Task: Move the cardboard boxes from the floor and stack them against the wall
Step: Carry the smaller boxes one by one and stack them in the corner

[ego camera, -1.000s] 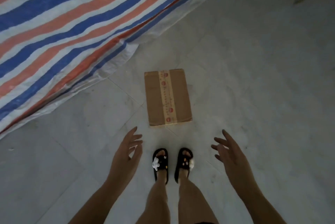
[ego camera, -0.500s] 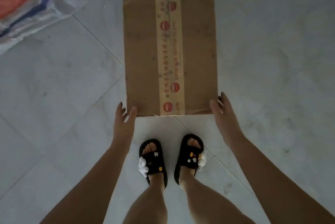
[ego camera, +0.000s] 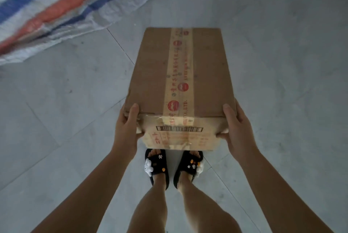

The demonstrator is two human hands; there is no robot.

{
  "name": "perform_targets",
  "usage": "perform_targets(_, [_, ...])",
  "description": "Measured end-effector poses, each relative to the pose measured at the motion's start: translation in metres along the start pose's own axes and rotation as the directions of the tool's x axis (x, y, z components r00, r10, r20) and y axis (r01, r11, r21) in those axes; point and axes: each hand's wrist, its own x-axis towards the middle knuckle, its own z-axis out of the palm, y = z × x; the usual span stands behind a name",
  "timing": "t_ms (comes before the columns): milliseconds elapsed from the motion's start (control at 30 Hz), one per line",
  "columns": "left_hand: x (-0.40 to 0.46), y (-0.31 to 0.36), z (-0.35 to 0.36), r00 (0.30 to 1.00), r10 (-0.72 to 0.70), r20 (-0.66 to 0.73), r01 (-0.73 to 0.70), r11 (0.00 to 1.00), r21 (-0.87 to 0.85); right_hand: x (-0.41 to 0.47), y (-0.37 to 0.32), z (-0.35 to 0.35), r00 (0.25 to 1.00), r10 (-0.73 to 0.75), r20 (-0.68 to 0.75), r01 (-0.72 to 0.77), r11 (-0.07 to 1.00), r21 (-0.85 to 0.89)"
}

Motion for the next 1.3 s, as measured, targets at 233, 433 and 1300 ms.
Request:
perform_targets(233, [-0.159, 0.091, -0.061, 0.994, 0.080, -0.076, -0.084, 0.994, -0.063, -0.141, -0.106, 0.003, 0.992, -0.073, 0.104, 0.079, 0.995, -0.056])
perform_targets(433, [-0.286, 0.136, -0.101, 0.977, 0.160, -0.143, -0.182, 0.971, -0.153, -0.240, -0.181, -0.010, 0.962, -0.144, 0.231, 0.161, 0.985, -0.056])
perform_targets(1300, [-0.572, -0.042, -0.196, 0.698, -0.136, -0.703, -0.508, 0.599, -0.619, -0.455, -0.155, 0.018, 0.584, 0.069, 0.809, 0.381, 0.857, -0.347])
